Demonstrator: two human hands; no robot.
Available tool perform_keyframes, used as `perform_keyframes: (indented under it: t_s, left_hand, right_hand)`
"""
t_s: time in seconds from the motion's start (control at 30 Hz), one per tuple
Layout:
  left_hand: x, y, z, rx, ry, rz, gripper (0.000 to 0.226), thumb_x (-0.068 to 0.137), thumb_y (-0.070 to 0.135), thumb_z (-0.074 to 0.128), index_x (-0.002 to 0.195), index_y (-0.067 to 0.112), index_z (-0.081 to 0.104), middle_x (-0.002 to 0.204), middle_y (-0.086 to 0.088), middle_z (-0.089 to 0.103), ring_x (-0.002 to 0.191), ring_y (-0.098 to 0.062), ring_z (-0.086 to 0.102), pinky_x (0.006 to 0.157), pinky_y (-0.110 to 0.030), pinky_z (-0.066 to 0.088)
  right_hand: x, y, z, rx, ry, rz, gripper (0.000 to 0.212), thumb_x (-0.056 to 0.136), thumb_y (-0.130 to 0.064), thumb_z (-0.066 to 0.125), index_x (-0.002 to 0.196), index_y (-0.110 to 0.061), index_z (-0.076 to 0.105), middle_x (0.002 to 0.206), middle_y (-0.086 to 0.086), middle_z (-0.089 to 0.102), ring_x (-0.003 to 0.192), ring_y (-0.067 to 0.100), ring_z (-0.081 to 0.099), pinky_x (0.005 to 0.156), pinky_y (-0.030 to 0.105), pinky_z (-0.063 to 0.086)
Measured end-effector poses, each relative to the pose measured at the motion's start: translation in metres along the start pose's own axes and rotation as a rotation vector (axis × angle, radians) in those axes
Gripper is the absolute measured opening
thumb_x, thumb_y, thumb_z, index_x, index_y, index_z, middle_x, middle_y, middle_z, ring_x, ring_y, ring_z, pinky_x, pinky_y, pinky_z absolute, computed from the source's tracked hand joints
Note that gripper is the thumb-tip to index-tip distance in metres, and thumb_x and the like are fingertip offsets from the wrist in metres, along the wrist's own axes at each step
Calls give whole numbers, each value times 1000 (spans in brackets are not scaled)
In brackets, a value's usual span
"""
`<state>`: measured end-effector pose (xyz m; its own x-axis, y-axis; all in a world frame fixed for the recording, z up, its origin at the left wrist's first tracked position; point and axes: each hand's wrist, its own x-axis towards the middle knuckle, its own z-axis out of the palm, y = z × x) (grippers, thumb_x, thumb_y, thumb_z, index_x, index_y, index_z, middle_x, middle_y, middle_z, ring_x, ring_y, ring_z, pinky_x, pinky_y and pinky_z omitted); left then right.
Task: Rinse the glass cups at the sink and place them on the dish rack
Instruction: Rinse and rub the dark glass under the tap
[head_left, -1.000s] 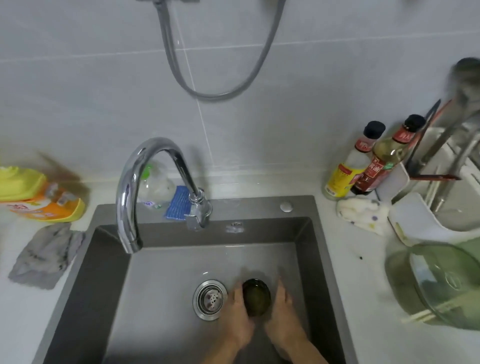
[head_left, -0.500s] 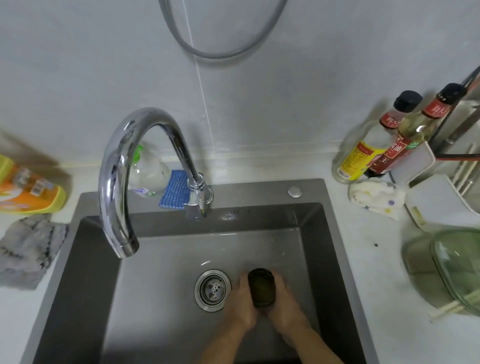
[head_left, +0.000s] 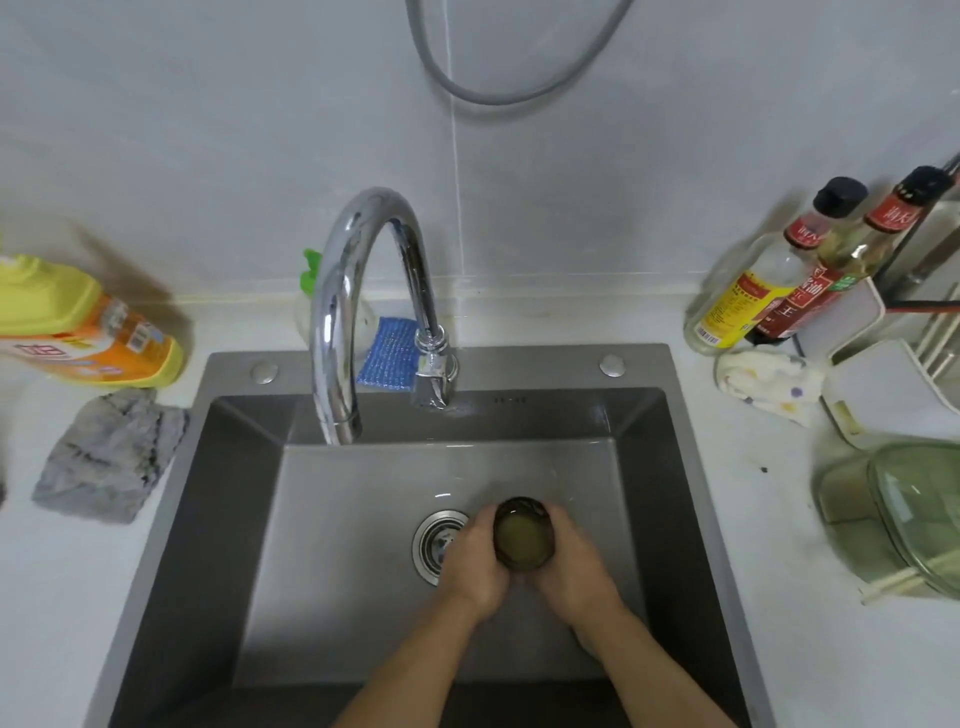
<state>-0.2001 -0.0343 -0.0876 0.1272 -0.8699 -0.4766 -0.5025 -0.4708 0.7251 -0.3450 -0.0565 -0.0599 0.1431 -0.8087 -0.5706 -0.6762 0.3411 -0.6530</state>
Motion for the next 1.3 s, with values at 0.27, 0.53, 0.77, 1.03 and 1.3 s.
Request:
perform_keyframes:
  t_s: [0.27,0.53,0.77,1.03,1.3]
  left_hand:
    - [-43,4,-99,-393,-193,18,102,44,34,101,134,30,53,132,7,67,124,-10,63,109,-26,50]
    - [-71,8,-162,-686,-284,-27,89,71,12,96,146,17,49,140,-10,67,131,-27,63,113,-54,48]
    - [-71,14,-179,-658,-181,2,101,50,23,103,138,22,54,125,-3,75,119,-22,71,105,-48,56]
    - [-71,8,-186,-833,-100,-169,117,35,30,107,137,21,51,126,-7,74,117,-28,70,104,-51,56]
    - [-70,25,-191,-981,-200,-190,73,70,19,89,136,12,59,122,-14,76,114,-32,72,94,-44,60]
  right_hand:
    - [-27,-68,-30,-28,-202,-171,85,54,-32,100,128,-41,58,119,-14,72,114,3,66,105,33,53]
    - [-56,-148,-41,-17,-362,-205,96,69,-48,93,149,-26,45,123,-15,66,106,2,68,92,18,56]
    - [-65,-184,-35,113,-311,-123,69,90,-49,74,147,-28,43,124,1,71,98,21,76,99,35,56]
    - [-40,-217,-9,213,76,-237,50,107,-29,52,155,-35,37,150,-13,48,138,6,43,116,30,30]
    - [-54,-201,15,251,76,-182,43,110,-27,44,153,-26,41,150,-3,54,139,14,49,120,33,35]
